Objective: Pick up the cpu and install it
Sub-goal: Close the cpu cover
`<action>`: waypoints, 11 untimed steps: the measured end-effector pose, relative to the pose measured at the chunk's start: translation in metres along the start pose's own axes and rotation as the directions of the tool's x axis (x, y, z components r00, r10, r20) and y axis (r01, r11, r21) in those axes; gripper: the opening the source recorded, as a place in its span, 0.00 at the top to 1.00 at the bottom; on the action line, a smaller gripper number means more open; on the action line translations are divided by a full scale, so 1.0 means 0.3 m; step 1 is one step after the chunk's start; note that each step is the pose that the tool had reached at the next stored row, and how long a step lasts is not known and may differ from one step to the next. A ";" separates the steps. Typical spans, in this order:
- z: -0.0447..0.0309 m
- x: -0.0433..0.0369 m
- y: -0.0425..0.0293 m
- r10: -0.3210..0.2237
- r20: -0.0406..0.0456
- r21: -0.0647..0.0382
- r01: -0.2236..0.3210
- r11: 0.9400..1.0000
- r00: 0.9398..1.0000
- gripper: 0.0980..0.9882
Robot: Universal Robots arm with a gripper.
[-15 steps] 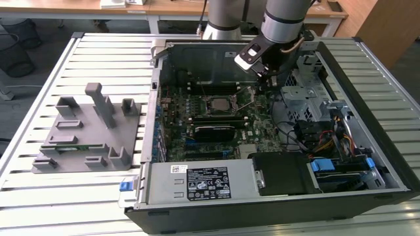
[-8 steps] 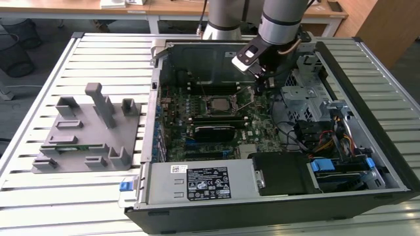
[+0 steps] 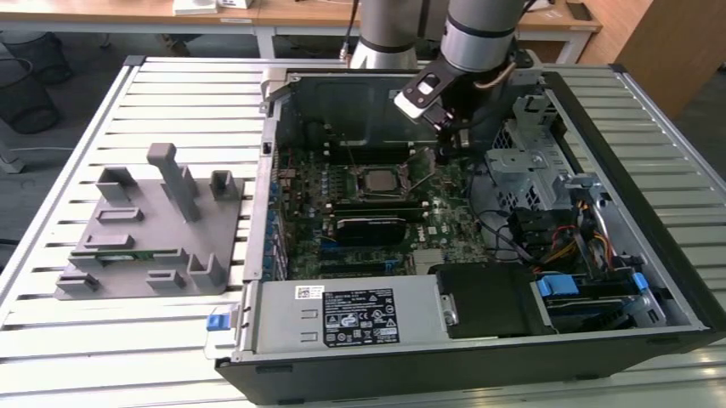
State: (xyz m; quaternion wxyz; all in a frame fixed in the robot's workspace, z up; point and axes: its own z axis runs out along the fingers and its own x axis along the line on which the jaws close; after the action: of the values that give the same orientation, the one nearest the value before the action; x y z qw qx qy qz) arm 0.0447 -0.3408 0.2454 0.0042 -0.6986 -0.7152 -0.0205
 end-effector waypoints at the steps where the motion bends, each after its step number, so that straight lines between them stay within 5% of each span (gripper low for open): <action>1: -0.001 0.000 -0.006 0.000 0.000 0.000 0.000 1.000 1.000 0.99; 11: -0.003 0.002 -0.085 0.000 -0.003 0.000 0.000 1.000 1.000 0.99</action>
State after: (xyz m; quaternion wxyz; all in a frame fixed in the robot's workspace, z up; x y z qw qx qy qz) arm 0.0192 -0.3409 0.2458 0.0052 -0.6985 -0.7152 -0.0215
